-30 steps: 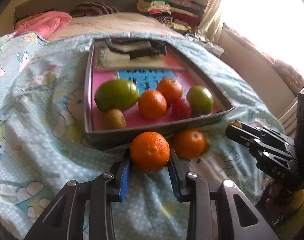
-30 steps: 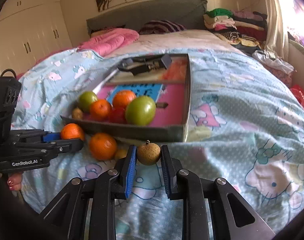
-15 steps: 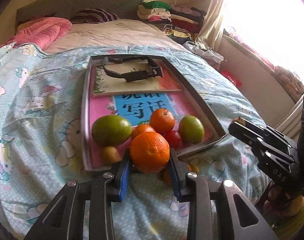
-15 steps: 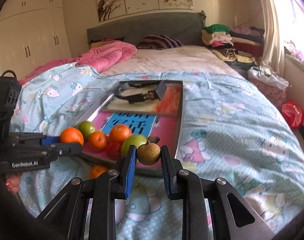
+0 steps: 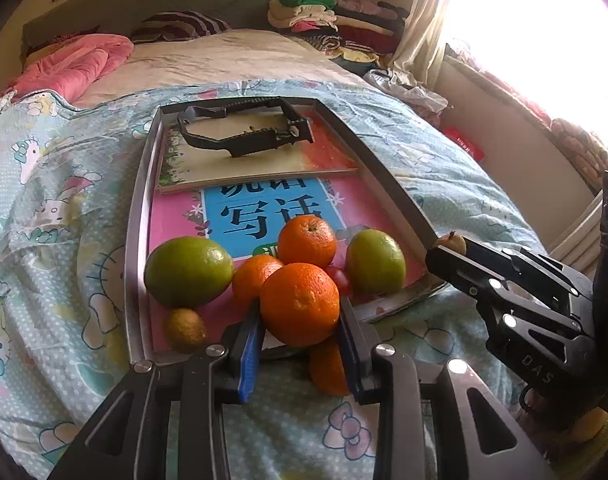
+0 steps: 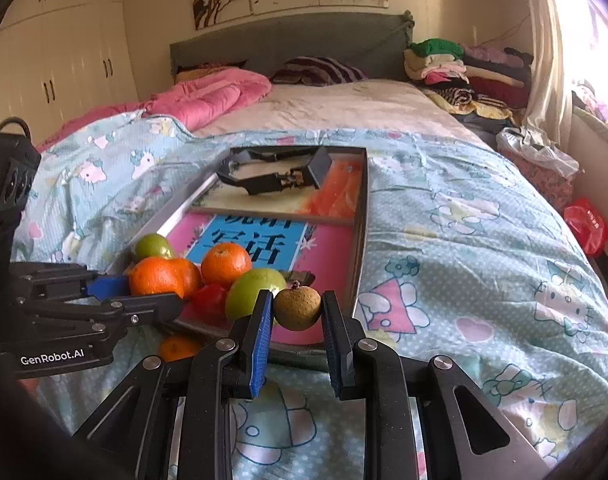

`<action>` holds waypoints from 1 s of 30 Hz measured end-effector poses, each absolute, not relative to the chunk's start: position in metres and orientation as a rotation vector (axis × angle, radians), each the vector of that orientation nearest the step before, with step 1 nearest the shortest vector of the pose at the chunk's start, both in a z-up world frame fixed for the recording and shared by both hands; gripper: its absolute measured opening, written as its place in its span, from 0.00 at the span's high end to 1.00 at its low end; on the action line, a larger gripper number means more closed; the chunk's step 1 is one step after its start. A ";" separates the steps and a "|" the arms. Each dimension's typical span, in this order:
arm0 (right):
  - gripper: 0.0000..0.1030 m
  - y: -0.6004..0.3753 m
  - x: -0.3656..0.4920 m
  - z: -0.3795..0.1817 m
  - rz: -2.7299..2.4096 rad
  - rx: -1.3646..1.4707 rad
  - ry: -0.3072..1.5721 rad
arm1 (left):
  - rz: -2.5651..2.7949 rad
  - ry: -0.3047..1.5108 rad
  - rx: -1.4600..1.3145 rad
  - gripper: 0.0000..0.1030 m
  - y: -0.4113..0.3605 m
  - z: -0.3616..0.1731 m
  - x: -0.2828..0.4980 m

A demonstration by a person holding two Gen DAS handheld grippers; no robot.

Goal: Organize fruits
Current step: 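Lift the orange and brown fruit into the tray and open both tools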

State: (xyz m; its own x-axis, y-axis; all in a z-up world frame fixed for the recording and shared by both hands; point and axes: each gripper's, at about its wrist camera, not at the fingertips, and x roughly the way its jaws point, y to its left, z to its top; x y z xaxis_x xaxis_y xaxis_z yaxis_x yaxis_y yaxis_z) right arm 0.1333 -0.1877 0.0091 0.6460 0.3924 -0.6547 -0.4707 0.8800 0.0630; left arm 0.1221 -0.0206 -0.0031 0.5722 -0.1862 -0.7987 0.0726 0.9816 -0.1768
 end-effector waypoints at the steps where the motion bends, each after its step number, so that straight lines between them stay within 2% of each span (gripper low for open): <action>1: 0.76 -0.187 0.134 0.008 0.488 -0.123 0.718 | -0.147 0.950 -0.124 0.66 -0.021 -0.003 0.123; 23: 0.76 -0.179 0.148 -0.005 0.469 -0.170 0.778 | -0.097 0.967 -0.171 0.65 -0.001 -0.012 0.129; 30: 0.72 -0.181 0.147 -0.005 0.468 -0.157 0.773 | -0.097 0.965 -0.170 0.64 -0.001 -0.012 0.129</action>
State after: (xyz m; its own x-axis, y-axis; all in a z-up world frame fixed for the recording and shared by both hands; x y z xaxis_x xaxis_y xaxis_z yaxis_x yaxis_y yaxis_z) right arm 0.1468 -0.1808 -0.0047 0.6196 0.3489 -0.7031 -0.4621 0.8862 0.0325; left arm 0.1293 -0.0007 -0.0116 0.5669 -0.1575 -0.8086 0.0061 0.9823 -0.1871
